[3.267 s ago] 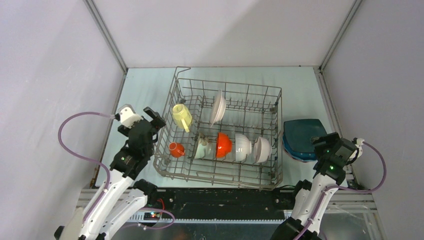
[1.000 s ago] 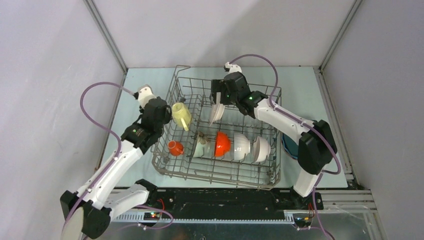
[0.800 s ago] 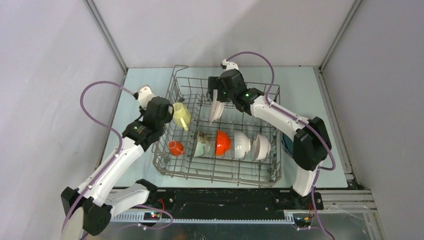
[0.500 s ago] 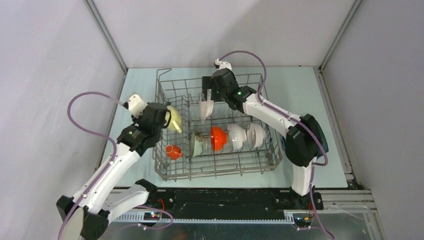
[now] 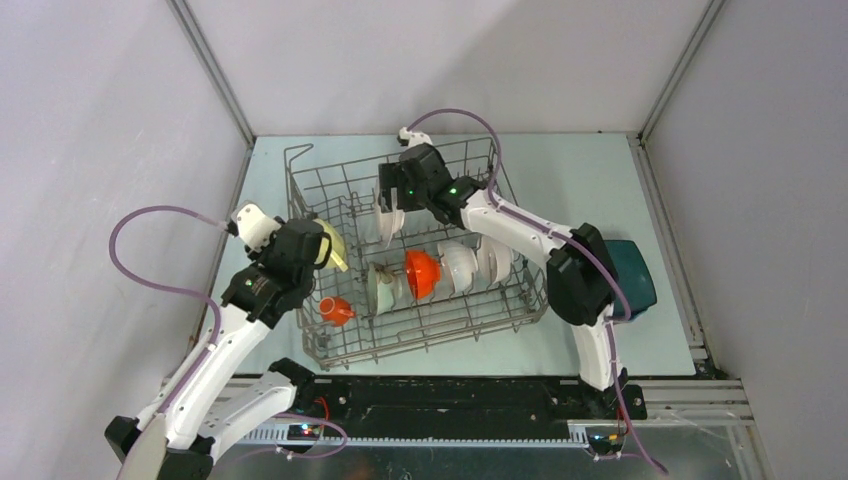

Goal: Unload the mixed dishes from the dish rack
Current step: Adjust the dish rack at the center of the board, then pick up the plate from the dish rack.

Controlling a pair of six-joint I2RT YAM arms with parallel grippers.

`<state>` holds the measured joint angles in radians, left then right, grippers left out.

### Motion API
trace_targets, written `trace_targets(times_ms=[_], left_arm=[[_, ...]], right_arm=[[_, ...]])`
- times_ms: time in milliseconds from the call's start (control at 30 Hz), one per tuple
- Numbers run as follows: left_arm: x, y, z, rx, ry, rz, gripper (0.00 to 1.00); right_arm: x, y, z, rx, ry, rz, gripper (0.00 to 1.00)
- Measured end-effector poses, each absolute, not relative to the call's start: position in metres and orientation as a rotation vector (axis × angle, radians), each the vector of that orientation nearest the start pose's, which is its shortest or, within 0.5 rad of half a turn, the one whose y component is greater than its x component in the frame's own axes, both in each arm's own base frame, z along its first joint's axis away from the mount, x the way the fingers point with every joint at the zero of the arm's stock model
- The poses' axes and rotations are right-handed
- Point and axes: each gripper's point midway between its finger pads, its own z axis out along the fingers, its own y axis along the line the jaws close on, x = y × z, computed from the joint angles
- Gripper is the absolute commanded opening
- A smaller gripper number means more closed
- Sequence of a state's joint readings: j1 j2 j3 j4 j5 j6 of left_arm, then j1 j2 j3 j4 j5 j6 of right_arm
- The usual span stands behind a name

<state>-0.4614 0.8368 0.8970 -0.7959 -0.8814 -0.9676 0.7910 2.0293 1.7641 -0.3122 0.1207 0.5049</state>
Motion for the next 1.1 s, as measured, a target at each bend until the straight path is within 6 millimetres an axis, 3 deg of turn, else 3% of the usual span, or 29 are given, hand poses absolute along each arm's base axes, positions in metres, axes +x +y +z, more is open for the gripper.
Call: trace_targets(times_ms=[167,367,433,600,700,733,767,1100], left_arm=[[0.252,0.001,0.224,-0.893,1.806,0.13,0.0],[0.252,0.002,0.225,-0.894,1.804,0.127,0.0],[0.252,0.002,0.225,-0.893,1.803,0.125,0.0],[0.251,0.003,0.225,-0.889,1.805,0.13,0.0],[0.25,0.004,0.225,-0.891,1.802,0.135,0.0],[0.25,0.004,0.226,-0.891,1.801,0.134,0.0],[0.25,0.004,0.226,-0.892,1.8,0.133,0.0],[0.249,0.002,0.226,-0.89,1.805,0.119,0.0]], right_arm=[[0.404,0.433,0.169,-0.28,2.194,0.614,0.8],[0.4,0.438,0.16,-0.275,2.202,0.562,0.75],[0.401,0.437,0.159,-0.266,2.203,0.553,0.66],[0.404,0.434,0.157,-0.239,2.202,0.537,0.28],[0.409,0.422,0.153,-0.194,2.212,0.47,0.12],[0.409,0.418,0.149,-0.177,2.219,0.442,0.02],[0.41,0.414,0.146,-0.16,2.221,0.419,0.0],[0.409,0.417,0.159,-0.179,2.17,0.42,0.0]])
